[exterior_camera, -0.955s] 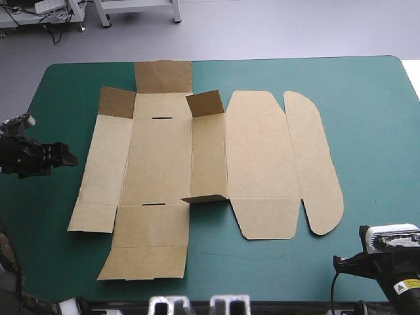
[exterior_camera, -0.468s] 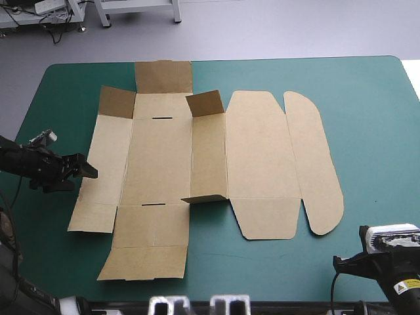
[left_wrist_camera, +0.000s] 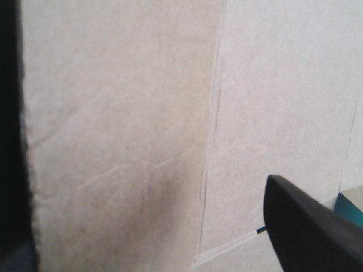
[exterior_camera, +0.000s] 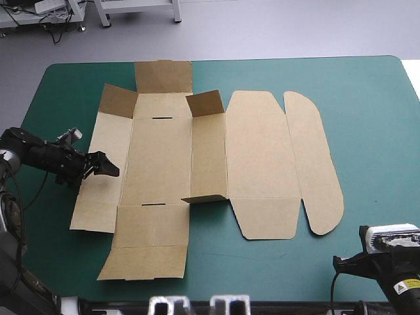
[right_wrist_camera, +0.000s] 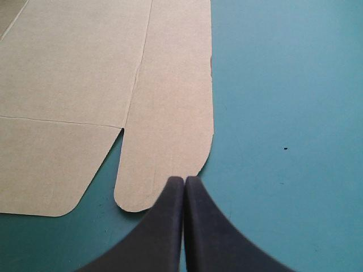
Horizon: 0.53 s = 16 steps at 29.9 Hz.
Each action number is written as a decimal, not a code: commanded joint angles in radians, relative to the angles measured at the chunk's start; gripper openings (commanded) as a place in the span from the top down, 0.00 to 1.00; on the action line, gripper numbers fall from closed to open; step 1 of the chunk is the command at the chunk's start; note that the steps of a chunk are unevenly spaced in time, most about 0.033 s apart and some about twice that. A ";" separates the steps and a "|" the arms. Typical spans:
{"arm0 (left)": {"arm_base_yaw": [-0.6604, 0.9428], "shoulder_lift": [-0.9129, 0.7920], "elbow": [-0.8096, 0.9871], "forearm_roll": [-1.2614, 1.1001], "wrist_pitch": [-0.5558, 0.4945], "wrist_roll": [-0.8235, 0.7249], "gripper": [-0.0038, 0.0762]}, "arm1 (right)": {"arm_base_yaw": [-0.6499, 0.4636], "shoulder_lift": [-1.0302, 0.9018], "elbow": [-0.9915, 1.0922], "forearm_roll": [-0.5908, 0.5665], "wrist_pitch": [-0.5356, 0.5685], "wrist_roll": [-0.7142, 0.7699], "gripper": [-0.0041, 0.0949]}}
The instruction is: Fold the box
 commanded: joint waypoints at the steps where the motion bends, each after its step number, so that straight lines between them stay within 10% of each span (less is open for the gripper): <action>1: -0.029 -0.041 -0.020 -0.043 0.093 0.006 0.28 | 0.003 0.016 -0.027 0.018 -0.068 -0.005 0.97; 11: -0.036 -0.041 -0.020 -0.049 0.097 -0.002 0.95 | 0.003 0.016 -0.027 0.016 -0.061 -0.005 0.97; 16: -0.036 -0.041 -0.023 -0.047 0.097 -0.026 0.96 | 0.003 0.016 -0.027 0.016 -0.060 -0.005 0.97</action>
